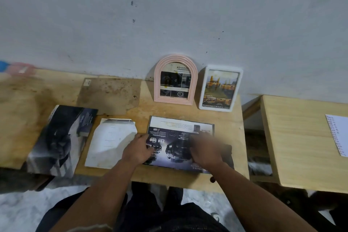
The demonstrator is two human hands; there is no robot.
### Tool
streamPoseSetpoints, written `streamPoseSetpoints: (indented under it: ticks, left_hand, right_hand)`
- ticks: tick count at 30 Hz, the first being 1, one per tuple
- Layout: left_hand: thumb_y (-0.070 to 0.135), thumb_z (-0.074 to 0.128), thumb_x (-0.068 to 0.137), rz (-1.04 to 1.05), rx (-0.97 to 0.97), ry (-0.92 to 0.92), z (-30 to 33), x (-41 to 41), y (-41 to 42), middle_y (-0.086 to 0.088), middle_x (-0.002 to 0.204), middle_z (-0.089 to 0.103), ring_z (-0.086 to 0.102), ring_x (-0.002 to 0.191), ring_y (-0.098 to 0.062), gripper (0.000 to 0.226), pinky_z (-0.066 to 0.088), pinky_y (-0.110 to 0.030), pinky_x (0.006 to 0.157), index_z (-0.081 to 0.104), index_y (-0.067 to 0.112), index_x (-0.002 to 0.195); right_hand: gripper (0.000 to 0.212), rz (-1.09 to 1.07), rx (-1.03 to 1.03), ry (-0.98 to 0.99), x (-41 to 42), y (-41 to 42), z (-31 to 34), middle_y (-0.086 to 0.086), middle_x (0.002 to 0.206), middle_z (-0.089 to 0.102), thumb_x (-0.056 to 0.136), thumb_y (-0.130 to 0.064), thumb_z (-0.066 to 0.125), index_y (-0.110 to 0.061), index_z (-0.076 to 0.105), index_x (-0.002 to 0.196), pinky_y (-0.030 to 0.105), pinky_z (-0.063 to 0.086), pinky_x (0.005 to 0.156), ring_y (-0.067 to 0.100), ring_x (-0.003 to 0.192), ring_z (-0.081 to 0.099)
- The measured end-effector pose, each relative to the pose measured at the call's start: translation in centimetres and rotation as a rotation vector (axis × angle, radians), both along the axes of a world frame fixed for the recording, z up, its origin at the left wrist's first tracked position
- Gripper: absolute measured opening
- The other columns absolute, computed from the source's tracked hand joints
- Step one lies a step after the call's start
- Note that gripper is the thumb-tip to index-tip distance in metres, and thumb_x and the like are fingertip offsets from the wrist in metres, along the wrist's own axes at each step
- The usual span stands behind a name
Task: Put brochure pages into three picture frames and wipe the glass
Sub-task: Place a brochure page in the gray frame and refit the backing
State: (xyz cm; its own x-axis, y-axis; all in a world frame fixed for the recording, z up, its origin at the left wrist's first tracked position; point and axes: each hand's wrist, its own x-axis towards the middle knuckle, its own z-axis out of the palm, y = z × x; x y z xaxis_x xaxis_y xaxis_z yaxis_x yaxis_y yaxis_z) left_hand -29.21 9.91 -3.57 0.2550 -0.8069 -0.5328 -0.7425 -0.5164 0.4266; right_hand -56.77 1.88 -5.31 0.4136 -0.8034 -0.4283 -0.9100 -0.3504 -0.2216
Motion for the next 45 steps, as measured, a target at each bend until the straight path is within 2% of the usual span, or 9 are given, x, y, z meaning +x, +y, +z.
streamPoseSetpoints:
  ticks: [7,12,17,21,28,35,38,42,45]
  left_hand:
    - [0.045,0.064,0.098,0.179,-0.034,-0.091,0.6,7.0,0.5,-0.002,0.162,0.041,0.046,0.144,-0.026,0.066,0.043,-0.042,0.115,0.043,0.023,0.156]
    - [0.042,0.069,0.092,0.205,-0.117,-0.127,0.2,14.9,-0.8,-0.008,0.150,0.055,0.053,0.135,-0.032,0.059,0.046,-0.045,0.110,0.056,0.017,0.144]
    - [0.039,0.062,0.091,0.165,-0.065,-0.196,-2.1,21.9,-1.7,-0.008,0.148,0.049,0.044,0.138,-0.038,0.048,0.044,-0.051,0.108,0.059,0.023,0.136]
    - [0.041,0.048,0.096,0.212,-0.252,-0.288,-5.1,25.3,-1.4,-0.010,0.137,0.057,0.055,0.124,-0.044,0.037,0.053,-0.057,0.092,0.066,0.020,0.119]
    - [0.067,0.039,0.096,0.138,-0.080,-0.252,-7.0,28.0,-0.1,-0.007,0.163,0.034,0.036,0.143,-0.039,0.064,0.045,-0.062,0.104,0.048,0.030,0.148]
    - [0.047,0.064,0.095,0.113,-0.133,-0.203,-6.5,29.0,0.4,-0.009,0.161,0.039,0.037,0.143,-0.039,0.055,0.045,-0.061,0.104,0.056,0.027,0.145]
    - [0.042,0.064,0.097,0.062,-0.157,-0.214,-6.5,29.3,1.1,-0.013,0.159,0.041,0.042,0.141,-0.041,0.056,0.048,-0.061,0.102,0.052,0.023,0.148]
    - [0.049,0.040,0.098,0.073,-0.186,-0.215,-6.0,29.2,1.9,-0.018,0.158,0.043,0.047,0.139,-0.044,0.064,0.050,-0.061,0.100,0.045,0.018,0.154]
    - [0.046,0.046,0.103,0.037,-0.145,-0.222,-6.3,29.2,2.2,-0.017,0.165,0.034,0.044,0.144,-0.041,0.067,0.046,-0.059,0.106,0.031,0.018,0.162]
  right_hand:
    - [0.044,-0.043,0.004,-0.248,7.0,-2.9,1.2,0.005,0.140,0.054,0.095,-0.038,0.057,-0.024,0.060,0.136,0.045,0.045,0.105,0.030,0.130,0.050]
    - [0.042,-0.184,0.208,-0.367,15.4,-5.0,2.9,0.006,0.129,0.063,0.096,-0.030,0.064,-0.019,0.061,0.136,0.031,0.046,0.097,0.027,0.116,0.062]
    - [0.049,-0.327,0.415,-0.402,24.0,-8.1,1.6,0.011,0.130,0.066,0.095,-0.026,0.065,-0.012,0.055,0.141,0.030,0.050,0.087,0.029,0.113,0.064]
    - [0.054,-0.484,0.467,-0.443,30.2,-10.4,0.0,0.012,0.130,0.065,0.094,-0.025,0.068,-0.011,0.051,0.143,0.036,0.055,0.091,0.028,0.110,0.065]
    - [0.060,-0.813,0.318,-0.431,37.0,-11.9,-1.7,0.008,0.124,0.065,0.089,-0.031,0.066,-0.018,0.047,0.145,0.033,0.050,0.079,0.027,0.101,0.064]
    - [0.014,-1.102,0.485,-0.713,36.5,-12.4,-1.1,0.013,0.104,0.071,0.086,-0.013,0.081,-0.014,0.069,0.094,0.055,0.060,0.087,0.031,0.091,0.070]
    - [0.008,-1.113,0.582,-0.808,36.7,-12.0,1.0,0.010,0.099,0.066,0.096,-0.008,0.068,-0.012,0.064,0.102,0.052,0.059,0.085,0.023,0.083,0.065]
    - [0.004,-1.038,0.527,-0.938,36.9,-10.8,3.1,0.012,0.113,0.067,0.100,-0.015,0.063,-0.016,0.063,0.104,0.034,0.059,0.061,0.028,0.101,0.067]
    - [0.015,-0.954,0.431,-1.030,36.6,-10.3,4.3,0.010,0.118,0.065,0.102,-0.017,0.060,-0.015,0.061,0.117,0.033,0.060,0.061,0.030,0.110,0.063]
